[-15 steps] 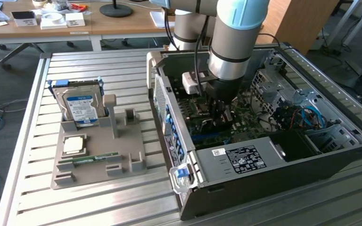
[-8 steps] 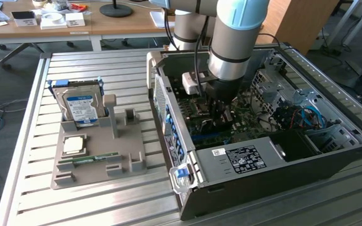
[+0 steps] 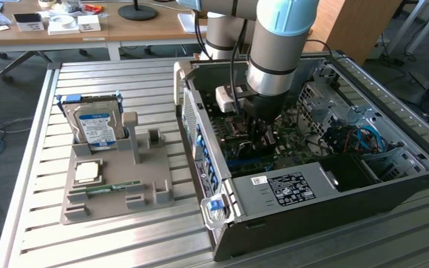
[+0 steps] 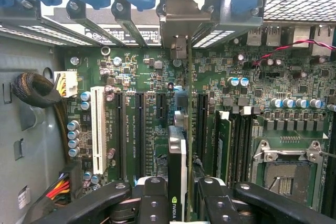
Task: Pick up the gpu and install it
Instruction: 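Insert the gpu into the slot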
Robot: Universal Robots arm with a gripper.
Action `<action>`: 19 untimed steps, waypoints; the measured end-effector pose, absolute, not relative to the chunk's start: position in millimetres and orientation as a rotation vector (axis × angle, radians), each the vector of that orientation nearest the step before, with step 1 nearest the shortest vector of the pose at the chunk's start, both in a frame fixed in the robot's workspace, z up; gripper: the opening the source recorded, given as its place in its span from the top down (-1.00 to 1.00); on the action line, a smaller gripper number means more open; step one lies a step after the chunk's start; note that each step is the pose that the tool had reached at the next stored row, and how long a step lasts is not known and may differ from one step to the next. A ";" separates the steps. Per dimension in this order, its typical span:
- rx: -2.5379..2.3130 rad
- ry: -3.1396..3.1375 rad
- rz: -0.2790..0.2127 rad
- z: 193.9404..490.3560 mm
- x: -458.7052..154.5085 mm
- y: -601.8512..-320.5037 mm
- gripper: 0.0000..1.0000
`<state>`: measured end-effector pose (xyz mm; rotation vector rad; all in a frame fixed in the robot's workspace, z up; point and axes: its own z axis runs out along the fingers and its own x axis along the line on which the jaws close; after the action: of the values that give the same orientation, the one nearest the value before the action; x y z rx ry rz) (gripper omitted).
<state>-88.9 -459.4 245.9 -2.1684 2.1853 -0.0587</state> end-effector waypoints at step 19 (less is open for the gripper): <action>-2.168 2.185 -0.059 243.3 -89.6 -459.4 0.47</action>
<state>-89.6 -459.4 243.3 -2.1683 2.1852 -0.0589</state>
